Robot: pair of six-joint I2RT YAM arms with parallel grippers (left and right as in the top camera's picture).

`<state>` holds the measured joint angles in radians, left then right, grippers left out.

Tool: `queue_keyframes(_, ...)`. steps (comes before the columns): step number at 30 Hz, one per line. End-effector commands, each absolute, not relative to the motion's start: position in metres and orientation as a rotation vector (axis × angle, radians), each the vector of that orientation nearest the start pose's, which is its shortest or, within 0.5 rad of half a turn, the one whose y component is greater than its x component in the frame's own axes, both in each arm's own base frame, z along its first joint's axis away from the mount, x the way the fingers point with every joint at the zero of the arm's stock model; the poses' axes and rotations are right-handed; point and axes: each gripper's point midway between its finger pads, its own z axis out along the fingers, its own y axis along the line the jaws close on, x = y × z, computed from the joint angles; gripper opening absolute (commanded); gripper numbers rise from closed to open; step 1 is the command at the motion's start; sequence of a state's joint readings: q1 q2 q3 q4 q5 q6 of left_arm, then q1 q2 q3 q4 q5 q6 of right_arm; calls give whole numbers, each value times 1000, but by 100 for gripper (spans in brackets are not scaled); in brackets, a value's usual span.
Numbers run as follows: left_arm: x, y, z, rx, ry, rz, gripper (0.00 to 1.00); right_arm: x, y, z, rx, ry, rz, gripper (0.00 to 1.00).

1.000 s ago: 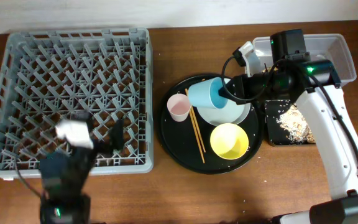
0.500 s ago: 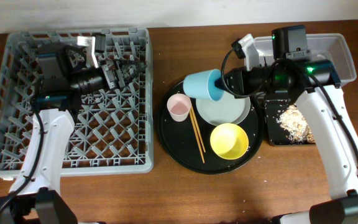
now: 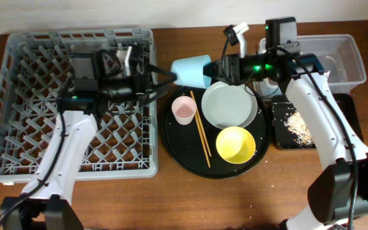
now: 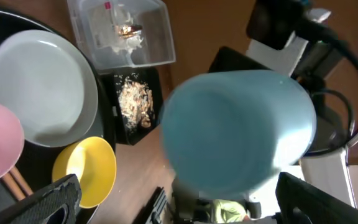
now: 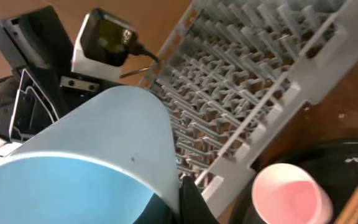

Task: Sort waste into correct bins and load items into the dishwasher rack
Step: 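Hand the blue cup from the right gripper to the left gripper, then place the blue cup upside down in the dish rack with left gripper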

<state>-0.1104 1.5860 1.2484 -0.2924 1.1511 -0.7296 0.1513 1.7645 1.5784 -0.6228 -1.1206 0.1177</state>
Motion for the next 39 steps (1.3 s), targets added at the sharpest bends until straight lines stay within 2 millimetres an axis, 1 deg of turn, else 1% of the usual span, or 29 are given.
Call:
queue_keyframes(1, 378, -213, 272, -25, 2265, -1699, 99, 391, 236, 279, -599, 2143, 1492, 4)
queue_keyframes(3, 379, -214, 277, -22, 2249, -1724, 99, 389, 242, 277, -606, 2153, 1498, 4)
queue_keyframes(5, 374, -218, 293, 89, 2182, -1782, 99, 387, 246, 276, -614, 2156, 1505, 4)
queue_keyframes(7, 369, -222, 311, 208, 2106, -1834, 99, 384, 251, 282, -641, 2123, 1541, 4)
queue_keyframes(9, 366, -223, 313, 232, 2098, -1851, 99, 380, 254, 294, -680, 2061, 1604, 4)
queue_keyframes(11, 360, -223, 315, 261, 2099, -1886, 99, 383, 256, 296, -681, 2044, 1623, 4)
queue_keyframes(14, 359, -224, 316, 251, 2108, -1903, 89, 386, 257, 293, -681, 2043, 1620, 4)
queue_keyframes(15, 359, -224, 316, 251, 2107, -1903, 81, 388, 257, 289, -678, 2048, 1622, 4)
queue_keyframes(16, 359, -224, 316, 251, 2107, -1903, 77, 390, 258, 284, -672, 2058, 1630, 4)
queue_keyframes(20, 361, -224, 320, 278, 2079, -1888, 70, 395, 259, 268, -653, 2090, 1659, 4)
queue_keyframes(22, 363, -223, 320, 275, 2072, -1874, 70, 395, 260, 266, -653, 2091, 1669, 4)
queue_keyframes(23, 364, -223, 320, 268, 2072, -1868, 69, 394, 260, 266, -651, 2094, 1670, 8)
queue_keyframes(24, 365, -223, 320, 260, 2072, -1861, 65, 394, 260, 266, -651, 2095, 1670, 25)
queue_keyframes(25, 368, -222, 319, 247, 2072, -1849, 59, 394, 260, 266, -651, 2095, 1670, 39)
queue_keyframes(26, 370, -222, 318, 238, 2071, -1836, 55, 394, 260, 266, -651, 2094, 1670, 51)
queue_keyframes(27, 375, -220, 317, 215, 2067, -1804, 55, 395, 259, 266, -650, 2094, 1669, 64)
queue_keyframes(28, 379, -218, 316, 211, 2058, -1777, 55, 395, 259, 266, -650, 2094, 1669, 68)
queue_keyframes(29, 386, -211, 315, 216, 2035, -1719, 55, 395, 259, 266, -647, 2097, 1663, 76)
queue_keyframes(31, 397, -198, 310, 221, 2012, -1630, 55, 400, 257, 261, -622, 2123, 1623, 84)
queue_keyframes(32, 405, -185, 301, 180, 2028, -1557, 55, 403, 256, 256, -598, 2149, 1591, 89)
queue_keyframes(33, 415, -168, 286, 101, 2070, -1464, 55, 407, 253, 248, -560, 2194, 1544, 96)
queue_keyframes(34, 425, -147, 265, -12, 2137, -1344, 55, 410, 250, 240, -523, 2239, 1494, 98)
queue_keyframes(35, 430, -130, 248, -91, 2192, -1236, 54, 413, 245, 231, -481, 2289, 1434, 100)
queue_keyframes(36, 433, -116, 235, -145, 2234, -1141, 54, 416, 242, 224, -453, 2326, 1384, 98)
queue_keyframes(37, 434, -105, 225, -183, 2265, -1065, 54, 420, 235, 212, -404, 2383, 1299, 98)
queue_keyframes(38, 430, -85, 216, -249, 2329, -886, 52, 428, 219, 193, -321, 2473, 1125, 99)
queue_keyframes(39, 422, -69, 217, -273, 2376, -739, 52, 430, 213, 186, -294, 2503, 1070, 98)
